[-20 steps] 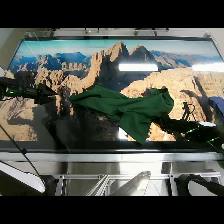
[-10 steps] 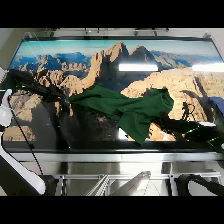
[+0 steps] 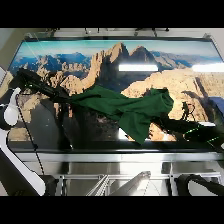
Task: Fold the shirts.
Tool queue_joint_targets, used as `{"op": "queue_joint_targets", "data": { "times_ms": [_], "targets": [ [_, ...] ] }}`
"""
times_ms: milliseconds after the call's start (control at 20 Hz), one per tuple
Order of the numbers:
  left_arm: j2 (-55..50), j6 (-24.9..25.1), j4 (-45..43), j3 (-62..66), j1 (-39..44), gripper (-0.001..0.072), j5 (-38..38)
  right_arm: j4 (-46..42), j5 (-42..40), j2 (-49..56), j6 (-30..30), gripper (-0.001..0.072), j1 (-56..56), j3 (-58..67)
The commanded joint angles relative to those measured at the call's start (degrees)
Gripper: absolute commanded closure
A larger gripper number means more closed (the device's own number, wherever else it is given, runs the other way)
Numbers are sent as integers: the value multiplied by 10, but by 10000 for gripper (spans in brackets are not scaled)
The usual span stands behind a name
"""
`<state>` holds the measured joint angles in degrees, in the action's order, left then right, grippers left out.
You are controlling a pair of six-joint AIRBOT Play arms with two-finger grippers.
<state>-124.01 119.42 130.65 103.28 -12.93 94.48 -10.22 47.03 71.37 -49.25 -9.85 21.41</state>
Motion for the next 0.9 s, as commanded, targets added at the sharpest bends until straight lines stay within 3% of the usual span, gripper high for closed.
{"op": "queue_joint_targets", "data": {
  "times_ms": [0, 200, 250, 300, 350, 650, 850],
  "targets": [
    [0, 23, 44, 1, 30, 188, -17, 0, 0, 0, 0, 689, 0, 0],
    [-11, 23, 44, 1, 57, 189, -34, 0, 10, 0, 0, 689, 0, 0],
    [-16, 23, 44, 1, 63, 222, -28, 0, 13, 0, 0, 689, 0, 0],
    [-19, 23, 44, 1, 67, 428, -23, 0, 14, 0, 0, 689, 0, 0],
    [-19, 23, 44, 1, 67, 691, -14, 0, 15, 0, 0, 688, 0, 0],
    [30, 9, 49, 1, 48, 681, 46, 1, 28, -14, 13, 690, 0, 0],
    [126, 26, 243, 0, 18, 682, 86, 15, 132, -122, 29, 691, -20, 11]
  ]
}}
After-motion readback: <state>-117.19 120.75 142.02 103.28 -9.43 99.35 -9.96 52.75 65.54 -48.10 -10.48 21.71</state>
